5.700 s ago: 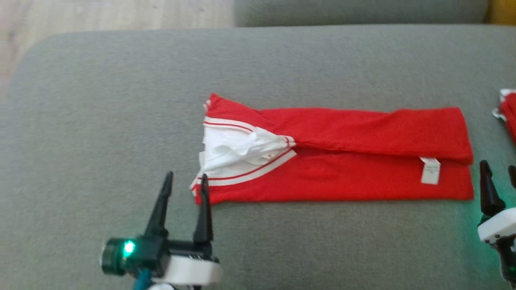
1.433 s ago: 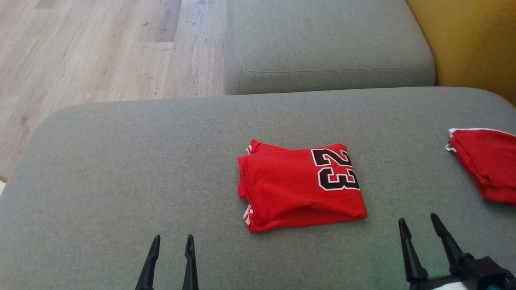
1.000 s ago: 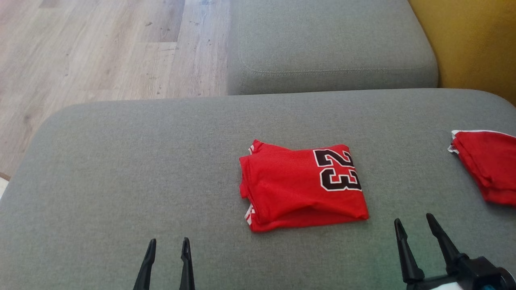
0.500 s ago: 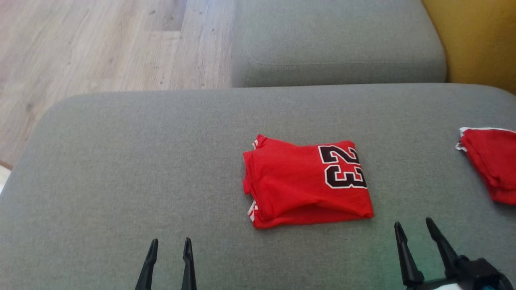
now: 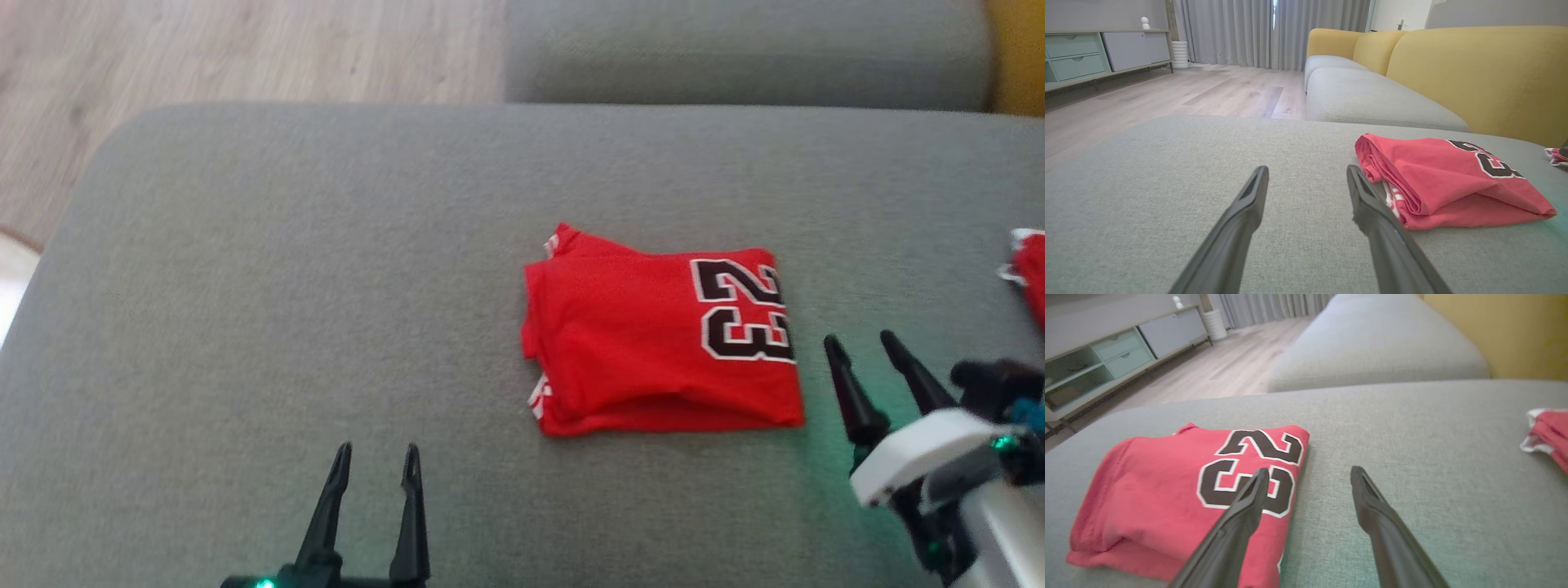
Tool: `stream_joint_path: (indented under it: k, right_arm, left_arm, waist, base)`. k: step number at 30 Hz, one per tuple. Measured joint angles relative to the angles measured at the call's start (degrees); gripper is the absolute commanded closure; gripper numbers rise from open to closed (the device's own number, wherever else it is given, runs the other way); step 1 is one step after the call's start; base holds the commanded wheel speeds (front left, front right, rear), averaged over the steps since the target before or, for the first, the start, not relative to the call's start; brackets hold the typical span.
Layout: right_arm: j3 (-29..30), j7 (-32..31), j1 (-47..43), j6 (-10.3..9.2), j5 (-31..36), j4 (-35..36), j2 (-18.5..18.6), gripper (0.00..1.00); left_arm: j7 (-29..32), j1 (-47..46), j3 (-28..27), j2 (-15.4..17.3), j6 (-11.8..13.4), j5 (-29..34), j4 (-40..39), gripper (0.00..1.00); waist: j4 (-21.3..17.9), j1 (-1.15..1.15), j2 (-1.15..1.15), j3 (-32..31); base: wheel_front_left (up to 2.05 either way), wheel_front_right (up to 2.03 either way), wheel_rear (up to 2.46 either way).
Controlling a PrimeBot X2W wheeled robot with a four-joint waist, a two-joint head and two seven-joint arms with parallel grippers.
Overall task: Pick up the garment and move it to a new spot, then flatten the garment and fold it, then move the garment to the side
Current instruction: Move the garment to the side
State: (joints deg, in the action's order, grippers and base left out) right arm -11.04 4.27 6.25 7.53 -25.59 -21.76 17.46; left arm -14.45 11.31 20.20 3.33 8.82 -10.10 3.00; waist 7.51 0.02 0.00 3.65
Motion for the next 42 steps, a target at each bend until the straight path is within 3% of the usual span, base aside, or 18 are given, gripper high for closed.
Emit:
stream_joint_path:
  k: [8,9,10,11,12,13,19,27,34,42]
  right_arm:
    - [-4.4,-7.5,6.0,0.0,-12.7,-8.3,2.6,0.0]
    - [-5.3,-8.0,6.4,0.0,-13.6,-9.1,2.7,0.04]
    - [-6.1,-8.4,6.7,0.0,-14.5,-9.7,2.8,0.21]
    - [-6.9,-8.6,7.1,0.0,-15.5,-10.1,2.8,0.45]
    - [-7.5,-8.6,7.7,0.0,-16.5,-10.3,2.8,0.79]
    - [-8.1,-8.6,8.4,0.0,-17.5,-10.5,2.9,1.0]
    - [-11.4,-6.4,12.5,0.0,-20.2,-10.3,5.9,1.0]
    - [-13.0,-7.3,19.3,0.0,-20.3,-6.0,19.0,1.0]
    - [-8.1,-10.1,20.9,0.0,-20.2,-3.6,30.8,1.0]
    - [0.3,-12.4,20.8,0.0,-19.1,-4.8,39.7,1.0]
  left_arm:
    - [0.0,-3.1,2.2,0.0,0.9,-1.3,0.6,0.0]
    - [0.0,-3.3,2.4,0.0,1.3,-1.6,0.6,0.0]
    - [0.0,-3.6,2.5,0.0,1.4,-1.7,0.6,0.0]
    - [0.0,-3.9,2.6,0.0,1.5,-1.8,0.6,0.0]
    - [0.0,-4.3,2.6,0.0,1.8,-2.0,0.5,0.0]
    - [0.0,-4.6,2.8,0.0,1.8,-2.0,0.5,0.0]
    - [0.0,-5.8,3.7,0.0,2.5,-2.0,0.4,0.0]
    - [0.0,-9.1,3.8,0.0,2.3,-3.5,-1.8,0.0]
    - [0.0,-13.3,3.6,-0.1,1.8,-5.0,-3.4,0.0]
    - [0.0,-16.8,1.9,-0.1,1.2,-3.7,-3.4,0.0]
  waist:
    - [3.5,0.0,0.0,3.6]
    - [3.8,-0.01,0.0,4.1]
    - [4.1,0.0,0.0,4.5]
    - [4.3,-0.01,0.0,4.9]
    - [4.4,-0.01,0.0,5.3]
    - [4.5,-0.01,0.0,5.8]
    - [3.3,-0.01,0.0,7.6]
    - [-2.2,-0.01,0.0,10.4]
    - [-6.9,-0.01,0.0,14.9]
    - [-9.7,-0.01,0.0,19.8]
  base:
    - [0.0,0.0,0.0]
    - [0.0,0.0,0.0]
    - [0.0,0.0,0.0]
    - [0.0,0.0,0.0]
    - [0.0,0.0,0.0]
    - [0.0,0.0,0.0]
    - [0.0,0.0,0.0]
    - [0.0,0.0,0.0]
    - [0.0,0.0,0.0]
    - [0.0,0.0,0.0]
